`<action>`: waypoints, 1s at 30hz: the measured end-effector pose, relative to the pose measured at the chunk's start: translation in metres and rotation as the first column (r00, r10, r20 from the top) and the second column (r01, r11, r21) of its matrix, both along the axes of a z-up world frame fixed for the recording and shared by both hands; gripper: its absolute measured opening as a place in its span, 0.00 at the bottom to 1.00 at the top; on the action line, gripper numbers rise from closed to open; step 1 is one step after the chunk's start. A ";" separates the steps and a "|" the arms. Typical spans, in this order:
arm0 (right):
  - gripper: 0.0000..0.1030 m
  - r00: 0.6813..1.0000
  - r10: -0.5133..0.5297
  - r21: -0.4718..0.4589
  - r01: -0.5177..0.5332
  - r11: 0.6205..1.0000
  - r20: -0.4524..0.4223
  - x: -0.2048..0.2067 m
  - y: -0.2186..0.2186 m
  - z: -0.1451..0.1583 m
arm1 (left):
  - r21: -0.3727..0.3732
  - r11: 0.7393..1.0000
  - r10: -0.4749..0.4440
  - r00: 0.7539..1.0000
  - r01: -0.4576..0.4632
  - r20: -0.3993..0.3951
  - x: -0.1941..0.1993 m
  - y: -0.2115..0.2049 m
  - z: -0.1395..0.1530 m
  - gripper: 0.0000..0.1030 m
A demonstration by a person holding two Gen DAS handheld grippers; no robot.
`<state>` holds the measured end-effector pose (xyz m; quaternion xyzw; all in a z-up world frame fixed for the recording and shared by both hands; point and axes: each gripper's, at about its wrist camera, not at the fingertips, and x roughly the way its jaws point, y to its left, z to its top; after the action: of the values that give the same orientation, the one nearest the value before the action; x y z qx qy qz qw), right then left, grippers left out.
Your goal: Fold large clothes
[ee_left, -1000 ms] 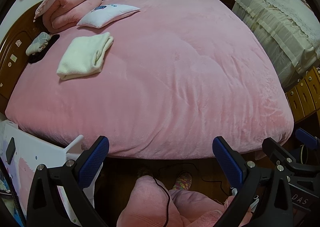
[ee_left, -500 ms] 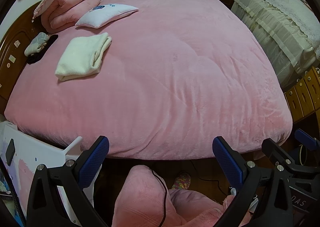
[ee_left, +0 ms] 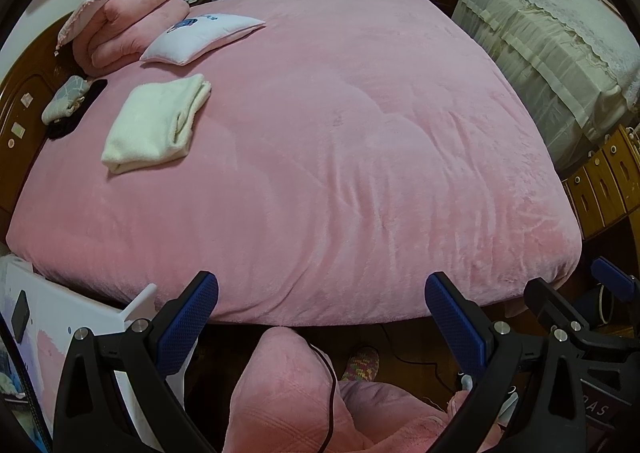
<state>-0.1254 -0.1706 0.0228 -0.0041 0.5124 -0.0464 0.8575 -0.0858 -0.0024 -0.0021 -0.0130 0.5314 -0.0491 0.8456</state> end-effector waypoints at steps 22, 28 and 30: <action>1.00 1.000 0.014 -0.006 -0.014 1.000 -0.007 0.013 -0.019 0.000 | 0.003 1.000 0.006 1.000 -0.006 0.000 0.006 -0.006 0.002 0.99; 1.00 1.000 0.021 -0.006 -0.022 1.000 -0.011 0.017 -0.019 -0.002 | 0.007 1.000 0.004 1.000 -0.004 -0.006 0.008 -0.003 0.001 0.99; 1.00 1.000 0.020 -0.007 -0.020 1.000 -0.012 0.018 -0.018 -0.003 | 0.007 1.000 0.005 1.000 -0.005 -0.008 0.008 -0.004 0.001 0.99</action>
<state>-0.1070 -0.1891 0.0203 -0.0128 0.5173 -0.0396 0.8548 -0.0778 -0.0062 -0.0011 -0.0116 0.5348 -0.0453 0.8437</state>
